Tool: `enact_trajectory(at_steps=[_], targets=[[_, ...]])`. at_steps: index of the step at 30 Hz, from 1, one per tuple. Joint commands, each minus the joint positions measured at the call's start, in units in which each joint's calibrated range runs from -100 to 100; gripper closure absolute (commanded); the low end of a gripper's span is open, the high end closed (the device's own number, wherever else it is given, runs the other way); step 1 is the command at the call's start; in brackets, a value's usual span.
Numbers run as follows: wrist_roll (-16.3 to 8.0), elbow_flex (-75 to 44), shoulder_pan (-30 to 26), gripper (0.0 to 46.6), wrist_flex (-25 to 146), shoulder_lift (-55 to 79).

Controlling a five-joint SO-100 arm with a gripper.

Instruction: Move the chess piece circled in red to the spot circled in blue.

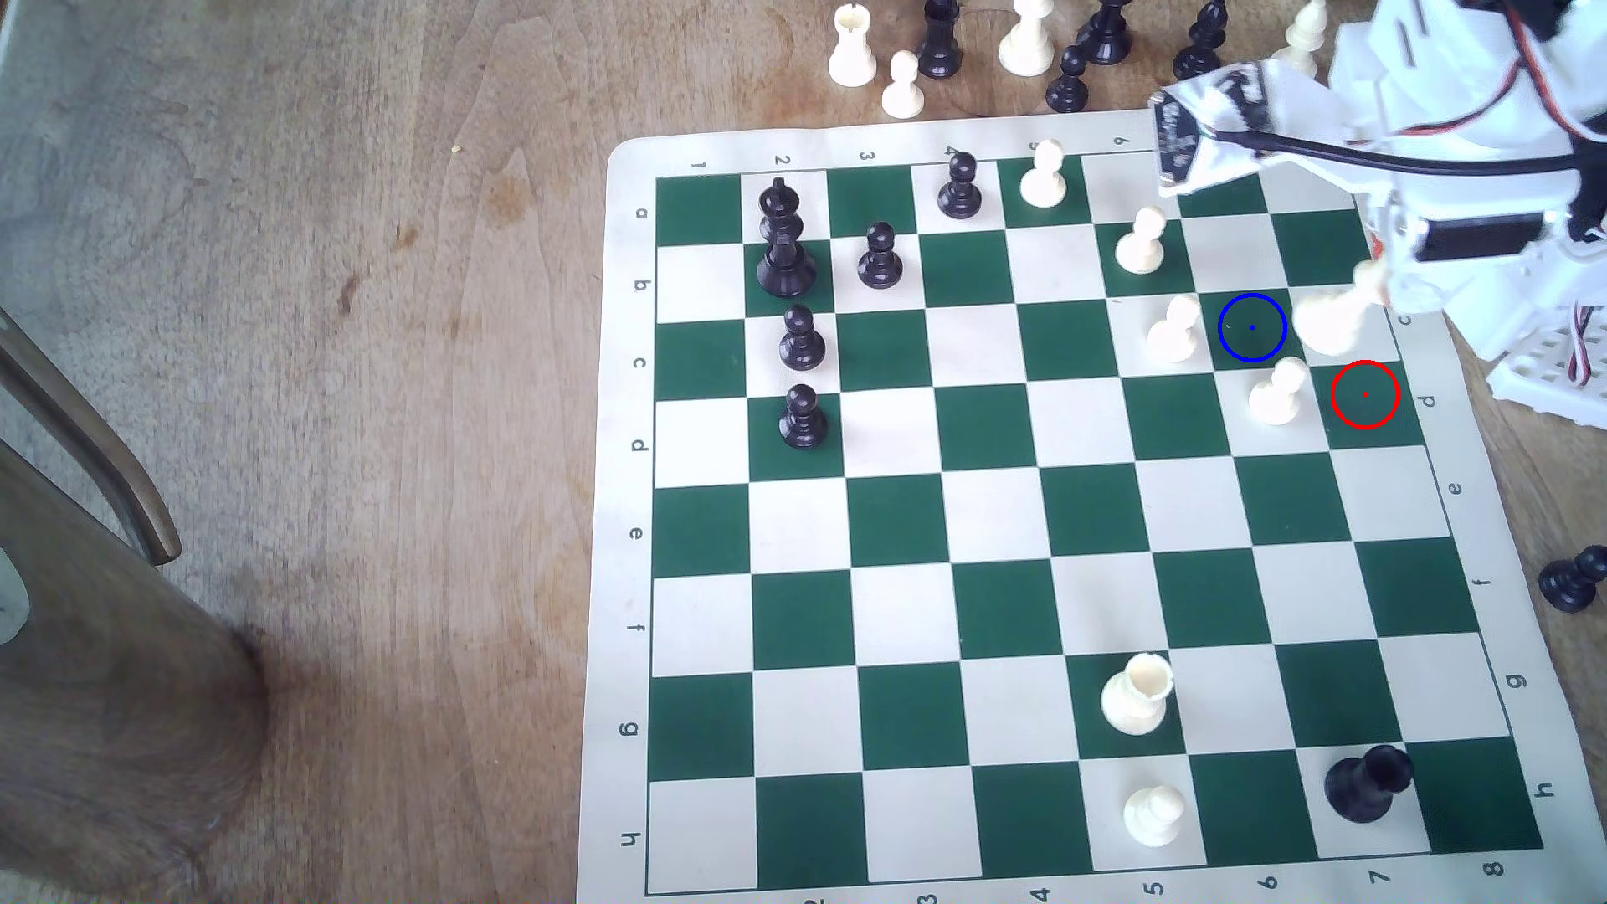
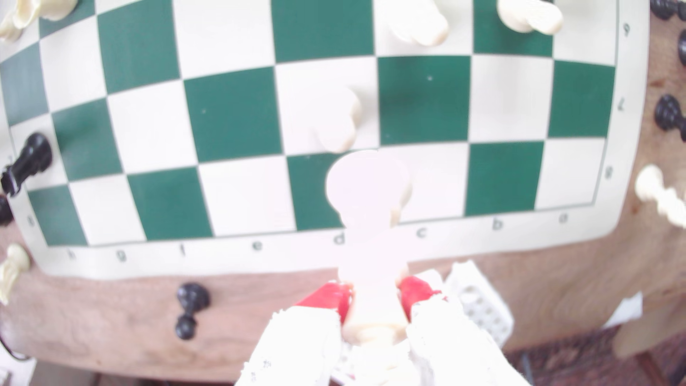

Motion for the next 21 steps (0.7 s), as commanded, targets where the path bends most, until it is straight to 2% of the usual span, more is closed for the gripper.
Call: enact_trajectory(at_steps=[1, 2, 7, 21], targets=[[2.6, -9.2, 6.6, 46.4, 1.2, 4.5], [3.8, -10.4, 9.3, 46.4, 1.2, 7.1], [6.5, -11.1, 14.9, 46.4, 0.8, 15.0], [6.8, -6.5, 14.9, 46.4, -6.3, 23.1]])
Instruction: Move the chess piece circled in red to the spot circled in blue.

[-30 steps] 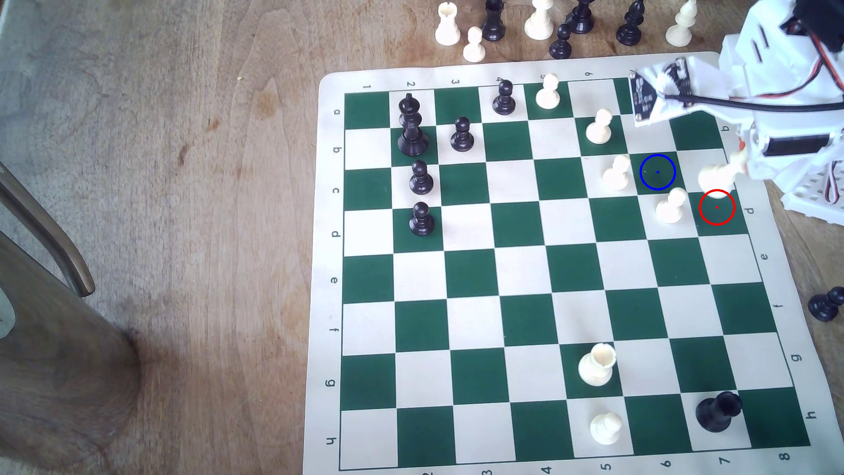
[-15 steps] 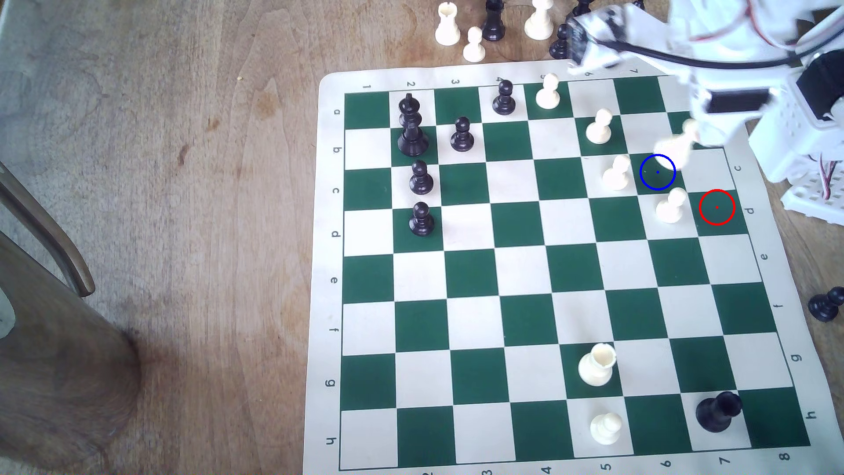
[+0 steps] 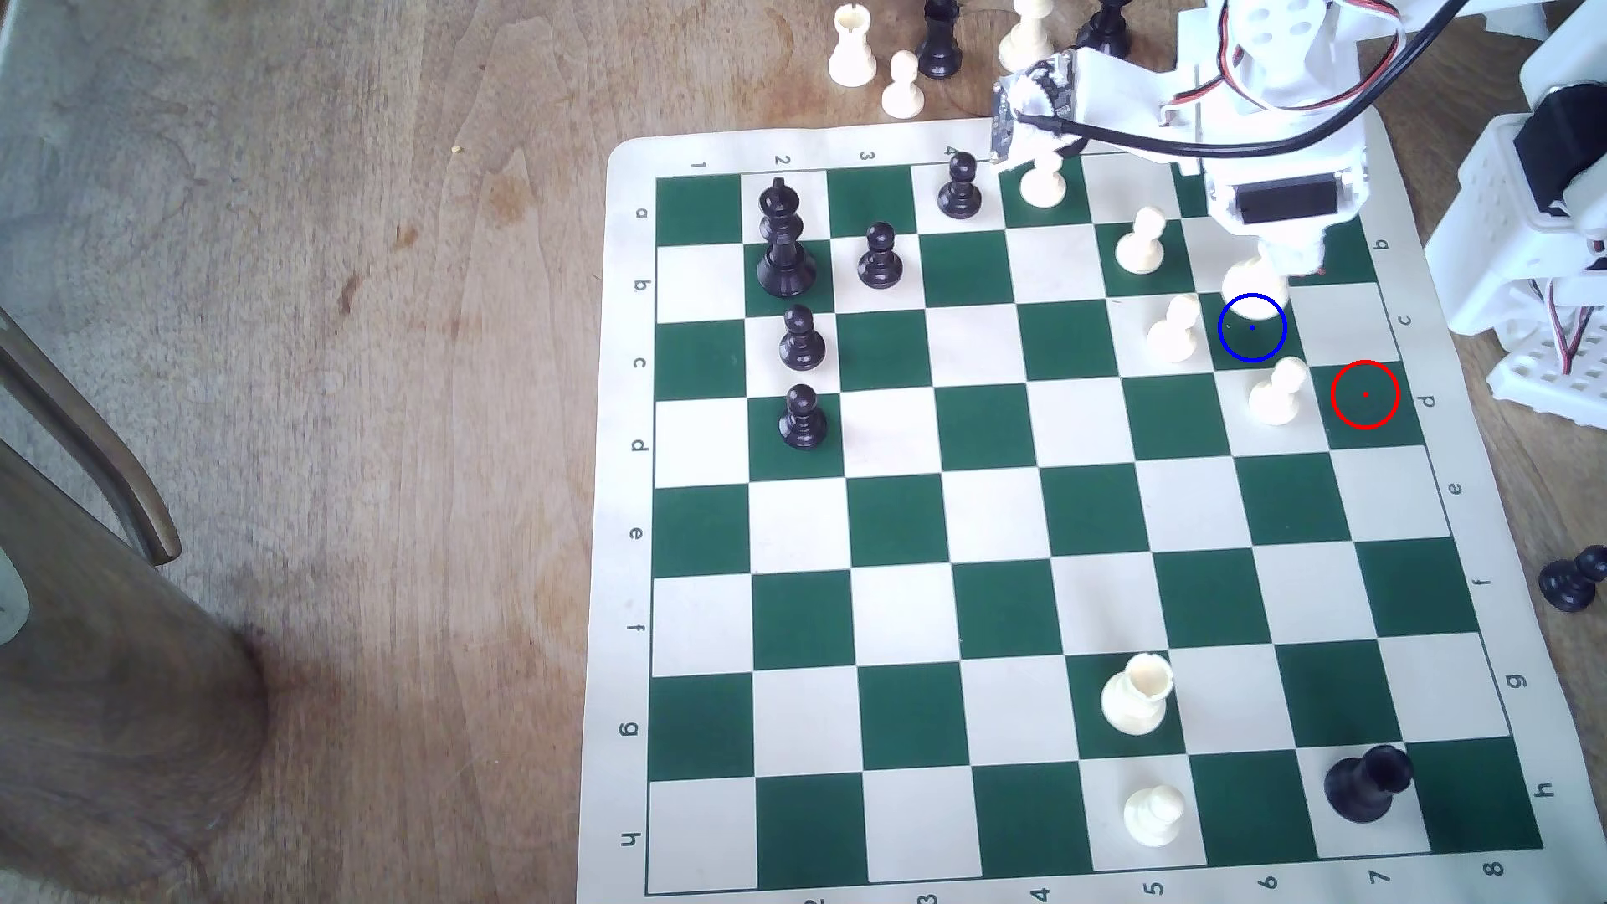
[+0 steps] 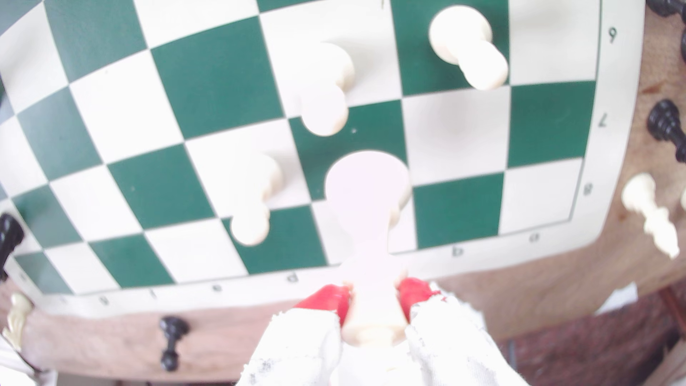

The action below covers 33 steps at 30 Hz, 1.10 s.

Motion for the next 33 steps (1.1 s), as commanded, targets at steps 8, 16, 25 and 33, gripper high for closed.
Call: enact_trajectory(at_steps=[8, 16, 25, 33], targets=[[0.1, 4.6, -0.1, 46.4, -5.3, 3.1], [0.3, 5.8, 0.6, 46.4, -6.6, 3.3], [0.3, 6.9, 0.5, 46.4, -7.7, 3.6], [-1.1, 7.2, 2.6, 32.4, -11.6, 0.9]])
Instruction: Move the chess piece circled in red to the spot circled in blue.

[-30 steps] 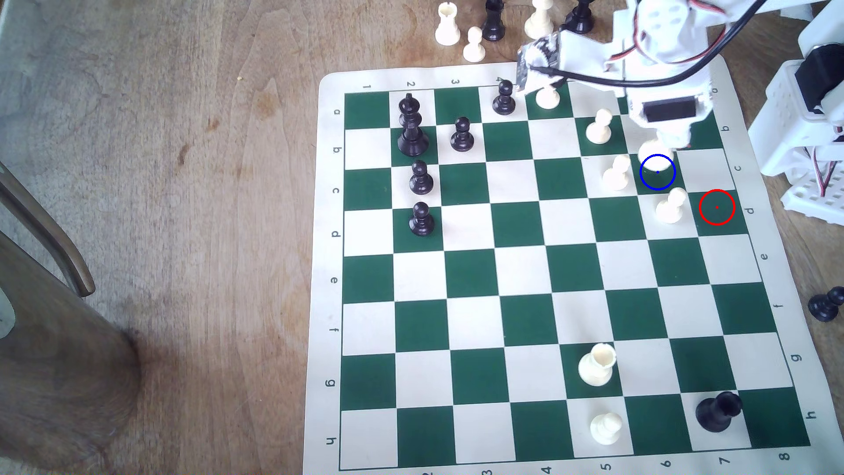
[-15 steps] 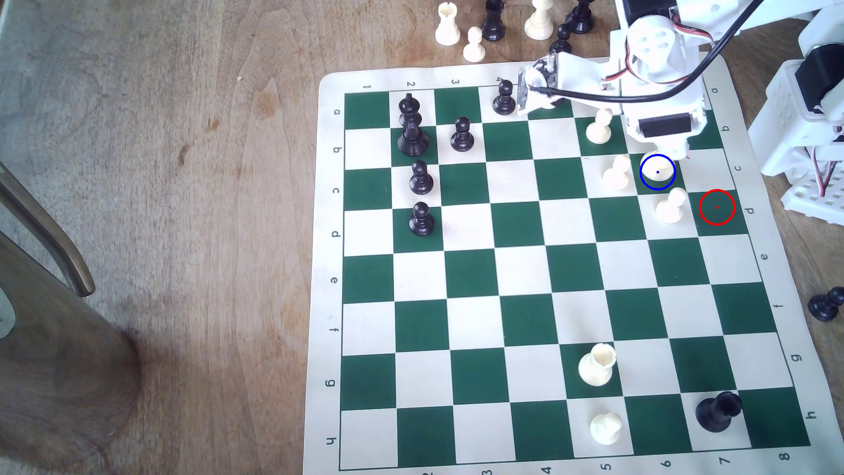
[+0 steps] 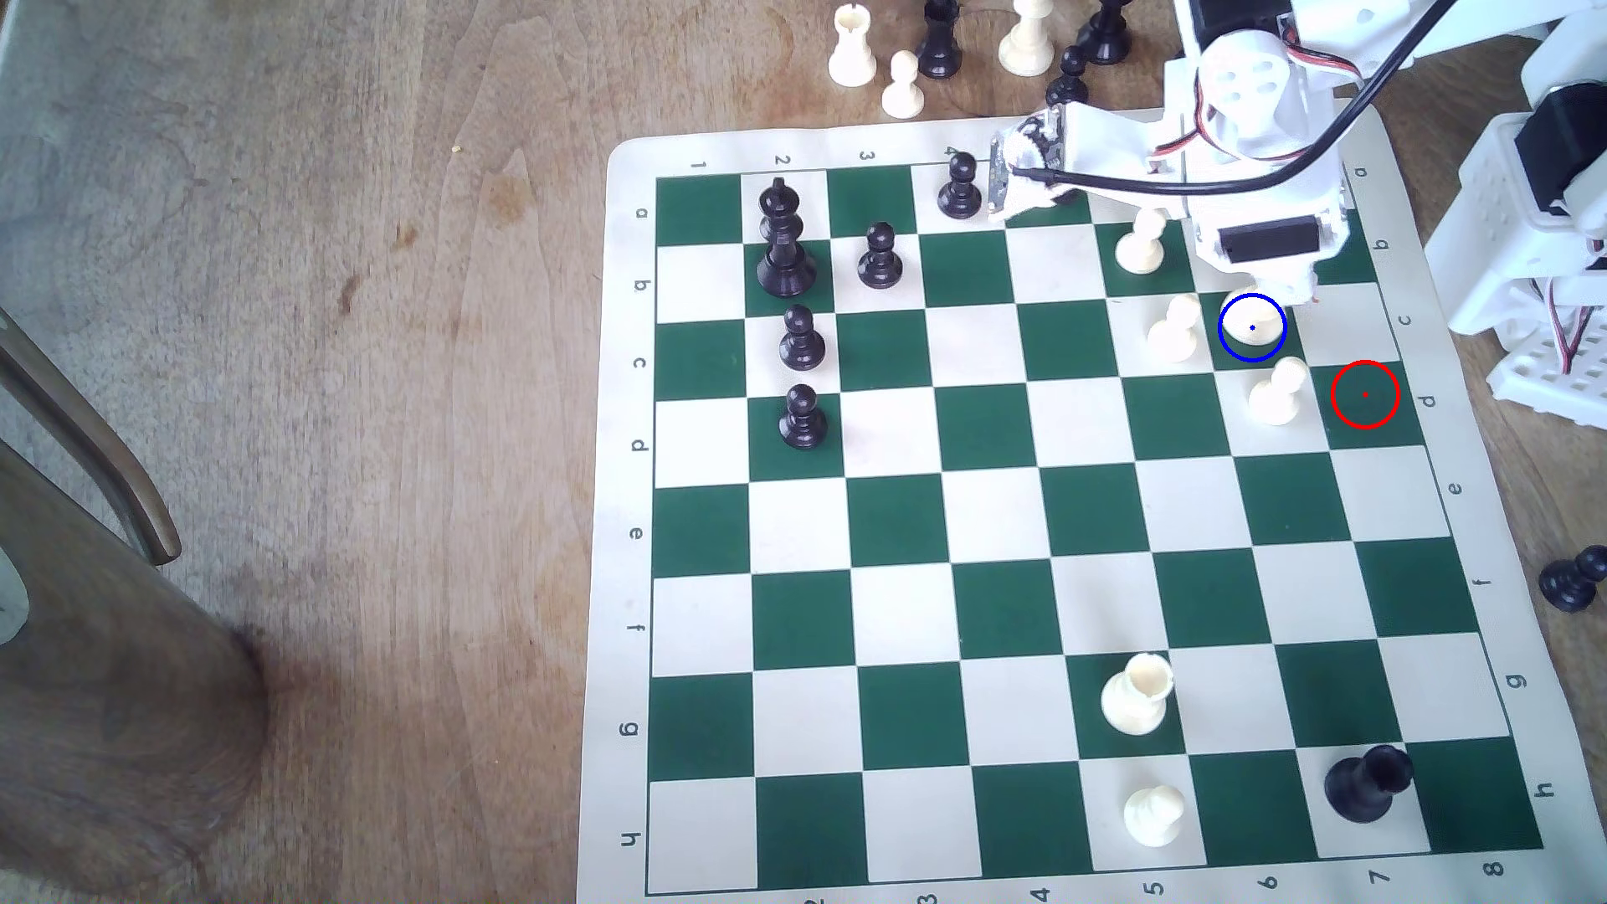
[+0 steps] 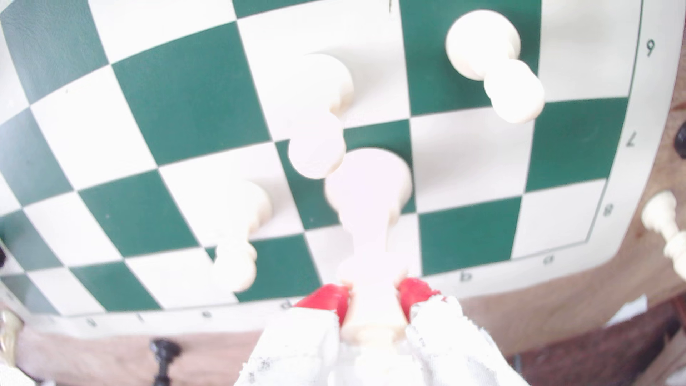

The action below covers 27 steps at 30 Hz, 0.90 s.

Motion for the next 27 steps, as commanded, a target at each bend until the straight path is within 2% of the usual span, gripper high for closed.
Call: enact_trajectory(at_steps=[1, 8, 14, 17, 21, 23, 27], targets=[[-0.9, 0.7, 2.3, 31.4, -3.4, -3.3], [-0.9, 2.6, 3.4, 27.3, -3.9, -7.1], [-0.9, 4.7, 4.4, 21.6, -4.3, -16.3], [-1.1, 5.1, 5.2, 20.3, -4.1, -19.5], [-1.0, 10.7, 5.1, 18.0, -6.1, -30.9], [-0.7, 19.6, 3.5, 15.4, -9.7, -45.9], [-1.3, 21.4, 0.0, 15.0, -6.5, -55.2]])
